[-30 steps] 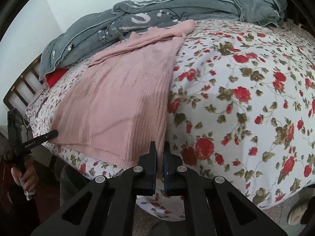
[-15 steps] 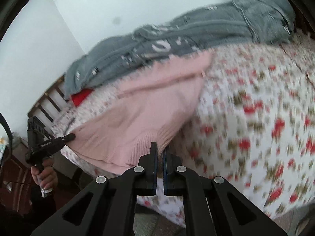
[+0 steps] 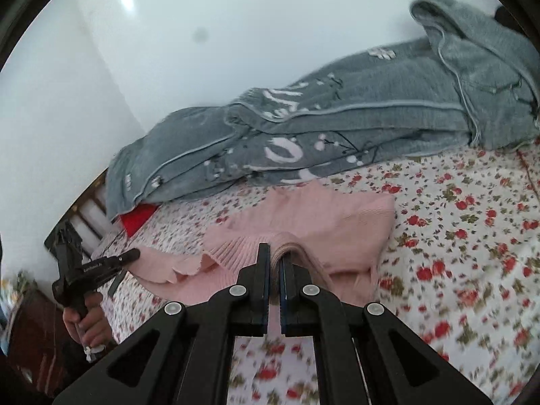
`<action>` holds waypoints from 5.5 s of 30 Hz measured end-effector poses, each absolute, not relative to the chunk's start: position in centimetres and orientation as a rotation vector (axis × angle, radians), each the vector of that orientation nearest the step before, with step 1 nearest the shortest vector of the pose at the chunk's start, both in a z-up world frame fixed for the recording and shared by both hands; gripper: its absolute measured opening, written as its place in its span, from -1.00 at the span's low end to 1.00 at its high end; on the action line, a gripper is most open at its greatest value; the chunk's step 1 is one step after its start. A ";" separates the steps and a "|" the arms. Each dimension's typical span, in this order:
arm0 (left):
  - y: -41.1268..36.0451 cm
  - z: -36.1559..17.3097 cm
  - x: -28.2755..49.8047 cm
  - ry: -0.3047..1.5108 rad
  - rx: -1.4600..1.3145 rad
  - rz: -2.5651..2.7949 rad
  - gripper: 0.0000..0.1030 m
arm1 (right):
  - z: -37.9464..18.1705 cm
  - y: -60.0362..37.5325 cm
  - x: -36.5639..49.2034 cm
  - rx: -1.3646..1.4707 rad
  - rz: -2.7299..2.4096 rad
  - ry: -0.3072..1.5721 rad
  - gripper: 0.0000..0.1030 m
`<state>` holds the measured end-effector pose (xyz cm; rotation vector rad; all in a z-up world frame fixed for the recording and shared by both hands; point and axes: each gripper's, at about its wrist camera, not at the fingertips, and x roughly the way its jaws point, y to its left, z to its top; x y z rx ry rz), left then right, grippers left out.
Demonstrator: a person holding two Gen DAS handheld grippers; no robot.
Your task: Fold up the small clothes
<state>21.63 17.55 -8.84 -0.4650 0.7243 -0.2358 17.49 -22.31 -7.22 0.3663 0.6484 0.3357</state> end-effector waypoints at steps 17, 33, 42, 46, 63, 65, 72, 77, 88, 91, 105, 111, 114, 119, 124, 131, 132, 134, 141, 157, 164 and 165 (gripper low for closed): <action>15.0 -14.6 38.3 0.878 -0.453 -0.188 -0.84 | -15.6 -25.2 34.7 0.518 0.236 0.793 -0.91; 13.5 -16.9 41.3 0.957 -0.330 -0.157 0.07 | -17.1 -24.5 37.5 0.344 0.148 0.803 -0.36; 12.7 -18.5 41.2 0.954 -0.251 -0.119 -0.77 | -19.6 -21.8 38.9 0.171 0.113 0.875 -0.89; 13.9 -17.6 40.7 0.939 -0.308 -0.143 -0.78 | -18.7 -22.1 38.7 0.181 0.120 0.847 -0.90; 14.2 -17.2 40.1 0.885 -0.182 0.008 -0.73 | -18.7 -23.3 38.7 0.100 -0.034 0.848 -0.76; 14.2 -15.7 39.1 0.845 -0.121 0.050 -0.43 | -17.0 -23.4 37.2 0.076 -0.092 0.799 -0.67; 8.3 -12.8 37.9 0.751 -0.072 -0.166 0.12 | -13.2 -18.3 36.6 0.075 0.077 0.709 -0.10; 5.1 -19.4 39.9 0.796 0.093 -0.046 0.12 | -19.1 -16.6 39.6 0.017 0.037 0.759 -0.13; 7.6 -20.7 40.1 0.791 -0.054 -0.049 0.17 | -20.7 -20.3 40.3 0.257 0.014 0.804 -0.44; 7.0 -20.7 40.0 0.792 -0.026 -0.025 0.17 | -20.7 -19.6 40.5 0.216 -0.006 0.811 -0.44; 6.7 -20.4 39.7 0.789 0.008 0.010 0.16 | -20.9 -18.6 41.0 0.132 -0.011 0.834 -0.25; 6.6 -20.4 39.7 0.790 0.027 0.006 0.17 | -21.0 -18.4 41.0 0.130 -0.001 0.837 -0.17; 6.6 -20.4 39.6 0.791 0.028 0.001 0.17 | -21.0 -18.4 41.2 0.130 0.002 0.837 -0.16; 6.7 -20.5 39.8 0.794 0.028 -0.008 0.17 | -21.0 -18.3 41.2 0.123 0.008 0.838 -0.11; 6.6 -20.5 39.7 0.794 0.028 -0.007 0.18 | -21.0 -18.2 41.3 0.123 0.013 0.838 -0.09; 6.6 -20.5 39.7 0.794 0.027 -0.006 0.18 | -21.0 -18.2 41.2 0.125 0.013 0.838 -0.09; 6.6 -20.5 39.7 0.794 0.027 -0.006 0.18 | -21.0 -18.2 41.2 0.125 0.012 0.838 -0.09; 6.6 -20.5 39.7 0.794 0.028 -0.005 0.18 | -21.0 -18.2 41.2 0.128 0.012 0.837 -0.09; 8.0 -20.2 39.3 0.767 0.021 0.169 0.18 | -20.7 -18.9 40.7 0.135 -0.071 0.823 -0.22; 7.0 -14.1 32.5 0.572 -0.047 -0.102 0.30 | -15.3 -19.5 35.4 0.154 -0.047 0.680 -0.22; 3.1 -19.9 32.6 0.777 0.057 -0.127 0.36 | -19.7 -14.2 33.9 0.062 0.137 0.778 -0.03; 3.5 -19.9 32.7 0.779 0.035 -0.129 0.36 | -20.6 -14.2 34.0 0.046 0.121 0.788 -0.05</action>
